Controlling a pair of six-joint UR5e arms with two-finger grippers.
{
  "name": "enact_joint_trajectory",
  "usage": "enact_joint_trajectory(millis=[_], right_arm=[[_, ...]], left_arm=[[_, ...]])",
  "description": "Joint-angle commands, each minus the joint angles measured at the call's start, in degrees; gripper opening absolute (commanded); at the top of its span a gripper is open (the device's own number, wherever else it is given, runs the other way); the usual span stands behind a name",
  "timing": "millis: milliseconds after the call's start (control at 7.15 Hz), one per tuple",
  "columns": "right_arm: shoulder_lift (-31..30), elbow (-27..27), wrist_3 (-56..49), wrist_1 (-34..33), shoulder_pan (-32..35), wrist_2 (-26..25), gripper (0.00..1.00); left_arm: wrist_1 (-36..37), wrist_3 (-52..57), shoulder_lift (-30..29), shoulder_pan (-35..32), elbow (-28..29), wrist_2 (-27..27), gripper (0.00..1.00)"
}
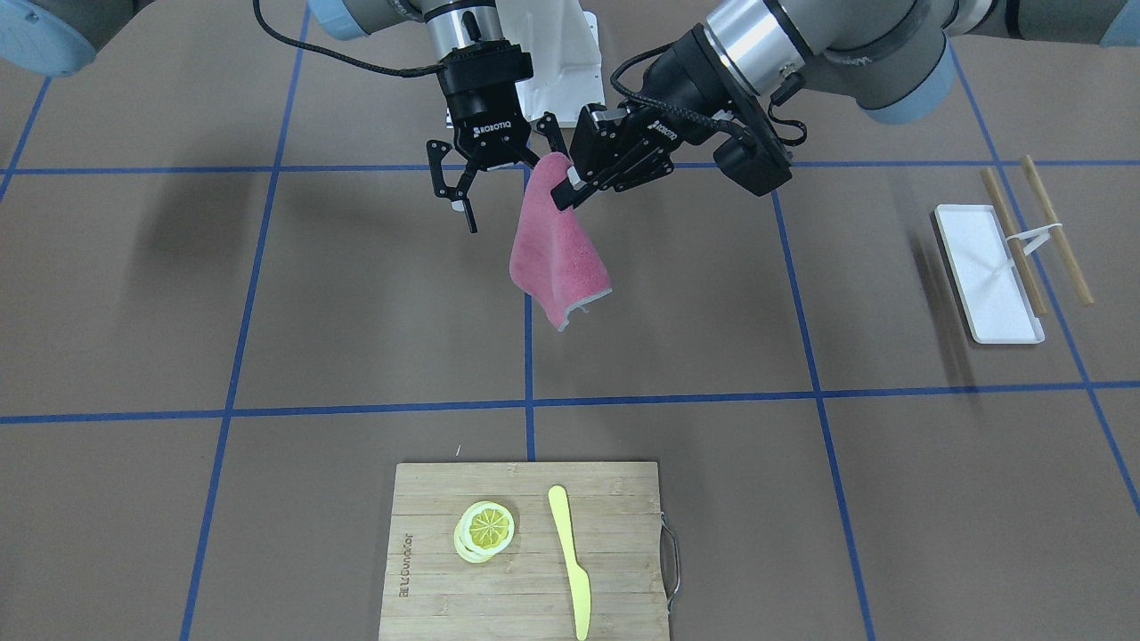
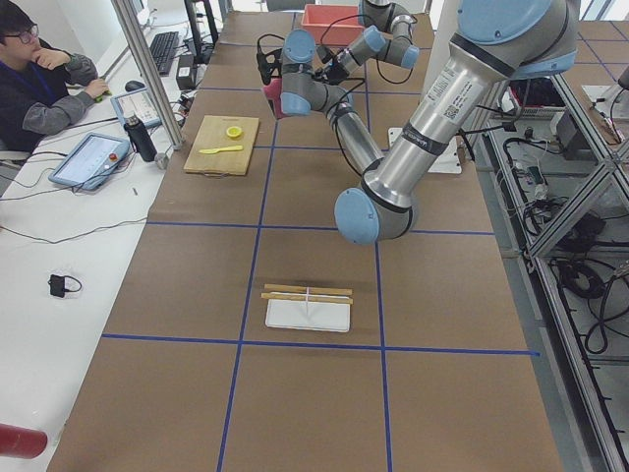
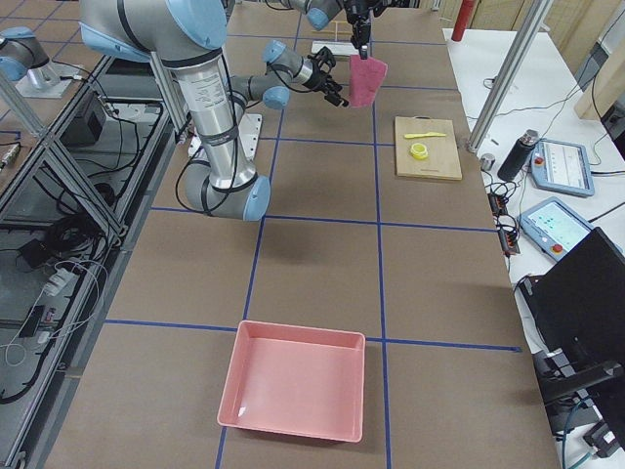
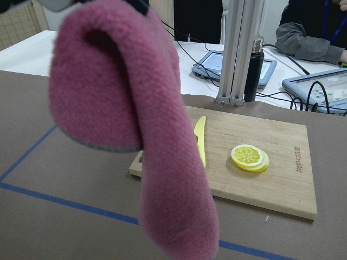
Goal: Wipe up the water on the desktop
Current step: 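Grasp the lower end of the pink cloth with the right gripper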
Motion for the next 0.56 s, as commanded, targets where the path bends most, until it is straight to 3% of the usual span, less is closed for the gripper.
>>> enact_joint_trajectory(millis=[0,140,280,420], right_arm=[[0.0,0.0,0.6,0.1,0.0,0.0,0.87],[0.0,0.0,0.7,0.1,0.0,0.0,0.74],[-0.1,-0.1,0.9,1.4,0.1,0.0,0.52],[-0.1,-0.1,1.0,2.4,0.1,0.0,0.46]], left_arm=[[0.0,-0.5,-0.4,0.1,-0.6,-0.3,0.0],[0.0,-0.5,-0.3,0.5,-0.5,-0.3,0.0],[0.0,-0.5,-0.3,0.5,-0.6,-0.4,0.0],[0.0,-0.5,-0.3,0.7,-0.6,-0.4,0.0]])
